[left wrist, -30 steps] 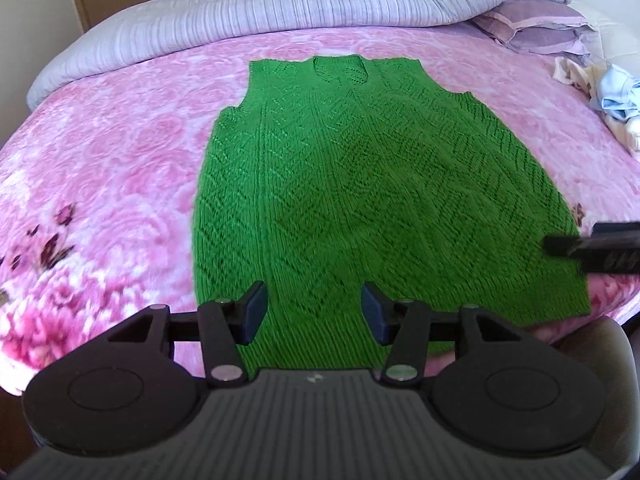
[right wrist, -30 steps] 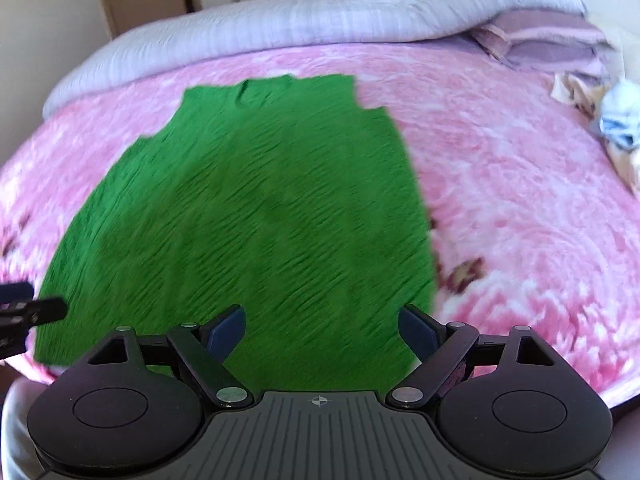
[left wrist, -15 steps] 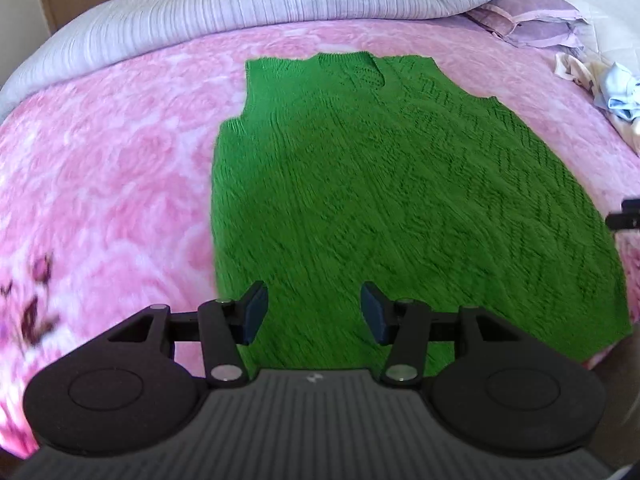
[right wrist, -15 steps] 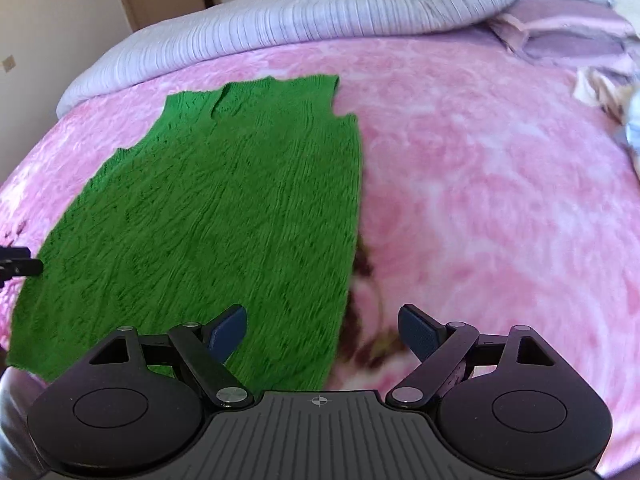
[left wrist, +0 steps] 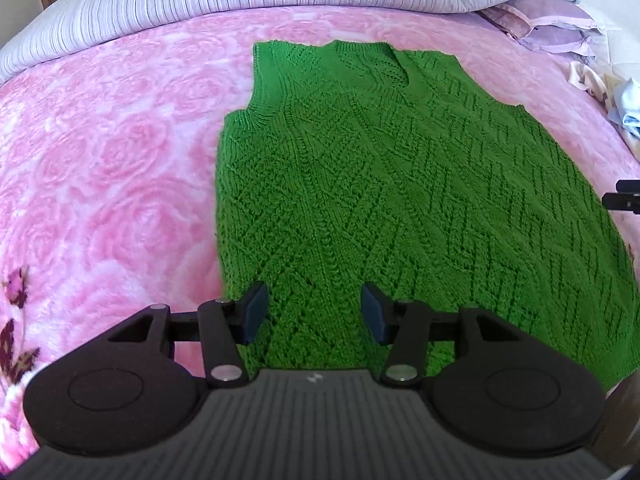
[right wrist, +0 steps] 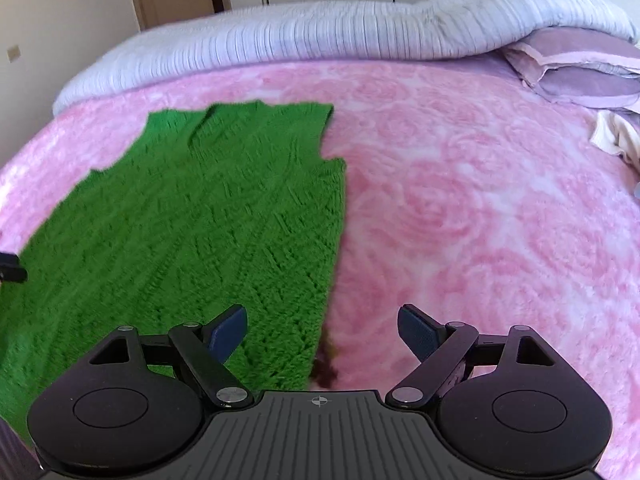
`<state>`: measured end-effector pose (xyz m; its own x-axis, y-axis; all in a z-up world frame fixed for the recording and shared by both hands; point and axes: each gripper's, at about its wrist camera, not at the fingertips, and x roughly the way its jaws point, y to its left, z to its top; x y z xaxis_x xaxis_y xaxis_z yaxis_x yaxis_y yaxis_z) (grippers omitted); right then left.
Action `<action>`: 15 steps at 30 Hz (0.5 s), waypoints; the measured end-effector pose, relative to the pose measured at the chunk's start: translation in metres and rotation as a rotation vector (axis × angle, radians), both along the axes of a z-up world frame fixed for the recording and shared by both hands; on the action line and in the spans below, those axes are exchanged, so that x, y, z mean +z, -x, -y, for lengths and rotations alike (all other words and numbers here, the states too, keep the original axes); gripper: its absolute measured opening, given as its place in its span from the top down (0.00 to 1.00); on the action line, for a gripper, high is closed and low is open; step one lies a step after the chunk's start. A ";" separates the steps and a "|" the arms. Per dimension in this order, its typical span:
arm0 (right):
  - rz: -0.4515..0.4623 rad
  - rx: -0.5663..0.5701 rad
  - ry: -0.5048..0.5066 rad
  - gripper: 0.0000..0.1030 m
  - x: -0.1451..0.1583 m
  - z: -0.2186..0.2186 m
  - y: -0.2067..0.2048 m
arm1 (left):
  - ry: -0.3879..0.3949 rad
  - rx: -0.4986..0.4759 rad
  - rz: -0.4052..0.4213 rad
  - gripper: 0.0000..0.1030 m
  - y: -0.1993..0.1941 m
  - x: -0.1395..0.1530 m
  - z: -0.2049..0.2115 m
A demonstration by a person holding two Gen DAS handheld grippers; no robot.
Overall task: Fold clothes
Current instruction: 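Move both grippers over the sweater toward its side edge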
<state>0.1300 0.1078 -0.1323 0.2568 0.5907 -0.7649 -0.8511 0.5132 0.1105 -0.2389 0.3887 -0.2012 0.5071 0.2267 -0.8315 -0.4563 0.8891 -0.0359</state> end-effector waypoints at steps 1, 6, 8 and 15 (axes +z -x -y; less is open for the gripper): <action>-0.009 -0.002 0.000 0.19 -0.001 -0.001 -0.003 | 0.006 -0.001 0.004 0.54 -0.002 0.000 -0.003; -0.070 -0.013 -0.003 0.32 -0.008 -0.009 -0.028 | 0.012 -0.014 0.018 0.54 -0.019 -0.002 -0.022; -0.080 -0.005 0.002 0.34 -0.009 -0.015 -0.036 | 0.008 -0.025 0.017 0.54 -0.028 -0.003 -0.029; -0.120 0.046 0.004 0.43 -0.013 -0.049 -0.068 | 0.025 -0.049 0.026 0.55 -0.065 -0.009 -0.068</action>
